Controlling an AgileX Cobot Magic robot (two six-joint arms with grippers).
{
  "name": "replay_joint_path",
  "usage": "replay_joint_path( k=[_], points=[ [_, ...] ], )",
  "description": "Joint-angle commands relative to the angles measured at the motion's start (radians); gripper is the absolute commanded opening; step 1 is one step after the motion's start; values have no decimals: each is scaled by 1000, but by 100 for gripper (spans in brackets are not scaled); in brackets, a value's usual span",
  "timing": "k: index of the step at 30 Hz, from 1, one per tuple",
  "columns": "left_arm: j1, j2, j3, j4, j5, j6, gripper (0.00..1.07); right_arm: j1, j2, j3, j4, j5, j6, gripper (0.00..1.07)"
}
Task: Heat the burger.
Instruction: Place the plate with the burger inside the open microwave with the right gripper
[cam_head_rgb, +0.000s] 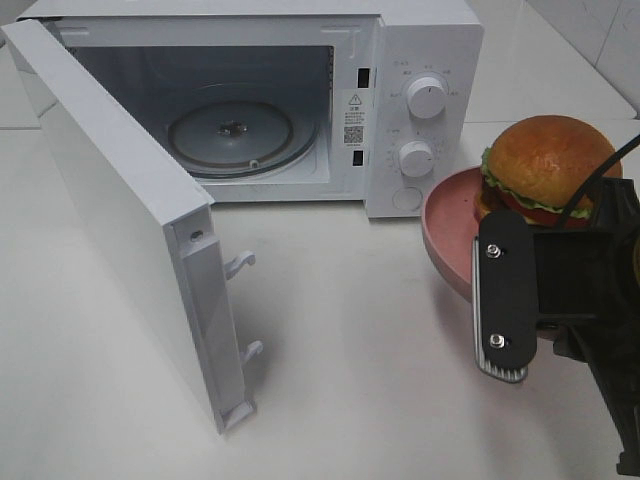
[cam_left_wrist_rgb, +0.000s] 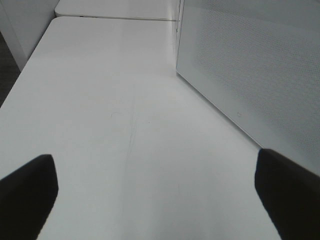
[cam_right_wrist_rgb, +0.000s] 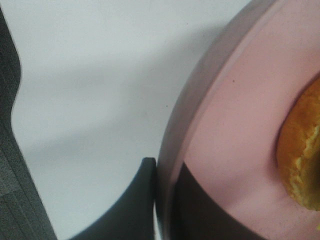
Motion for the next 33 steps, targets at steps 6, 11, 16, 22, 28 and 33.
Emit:
replay_joint_path(
  k=[6, 11, 16, 22, 28, 33],
  points=[
    [-6, -17, 3, -5, -13, 2, 100, 6, -8, 6, -76, -81, -78, 0],
    [-6, -17, 3, -5, -13, 2, 100, 6, -8, 6, -76, -110, -102, 0],
    [-6, -17, 3, -5, -13, 2, 100, 6, -8, 6, -70, -119, -208, 0],
    [-6, -17, 3, -5, -13, 2, 100, -62, -8, 6, 4, -142, -389, 0],
    [-6, -17, 3, -5, -13, 2, 100, -105, -8, 6, 7, -199, -488, 0],
    [-6, -17, 3, -5, -13, 2, 100, -138, -8, 6, 62, -254, -609, 0]
  ],
)
